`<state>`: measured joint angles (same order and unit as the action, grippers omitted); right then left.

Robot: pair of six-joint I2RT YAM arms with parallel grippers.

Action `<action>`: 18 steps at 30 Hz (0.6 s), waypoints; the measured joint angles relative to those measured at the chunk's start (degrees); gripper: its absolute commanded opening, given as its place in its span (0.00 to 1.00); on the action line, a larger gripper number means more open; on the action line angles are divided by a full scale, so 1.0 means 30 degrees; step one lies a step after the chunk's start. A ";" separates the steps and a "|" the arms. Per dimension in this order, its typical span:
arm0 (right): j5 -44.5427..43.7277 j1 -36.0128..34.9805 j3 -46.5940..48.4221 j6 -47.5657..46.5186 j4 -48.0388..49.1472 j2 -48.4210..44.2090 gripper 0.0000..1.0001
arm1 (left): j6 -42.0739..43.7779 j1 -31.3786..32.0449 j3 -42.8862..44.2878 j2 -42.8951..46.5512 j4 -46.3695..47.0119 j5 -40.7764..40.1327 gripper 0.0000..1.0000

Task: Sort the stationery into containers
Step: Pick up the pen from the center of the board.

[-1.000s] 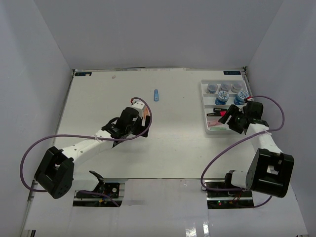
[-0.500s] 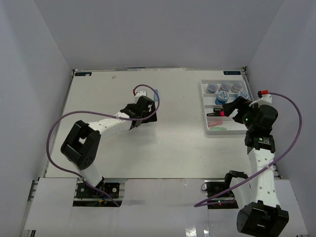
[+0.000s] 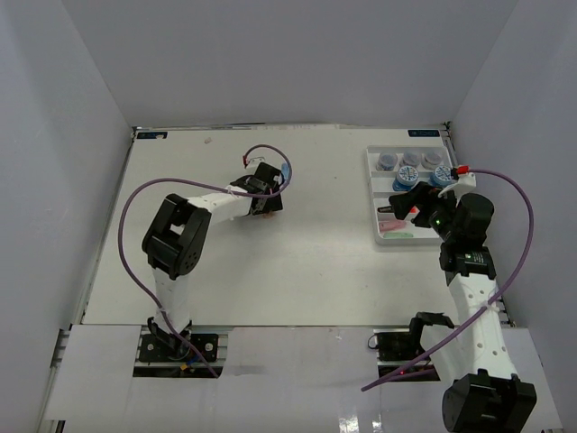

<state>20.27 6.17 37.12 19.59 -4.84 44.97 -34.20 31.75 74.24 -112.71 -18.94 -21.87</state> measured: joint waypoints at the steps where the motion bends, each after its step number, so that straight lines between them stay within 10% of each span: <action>1: 0.0087 -0.0051 -0.0022 -0.0080 0.0073 -0.0015 0.90 | 0.0153 -0.0007 0.0146 -0.0197 -0.0036 -0.0022 0.86; 18: 0.1333 -0.0109 -0.0189 -0.0393 0.0299 -0.0007 0.91 | 0.1719 0.0721 0.0233 -0.0386 -0.0124 -0.0058 0.31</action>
<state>24.27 5.85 36.56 18.41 -3.95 44.95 -29.04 33.91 74.94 -113.86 -19.31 -22.04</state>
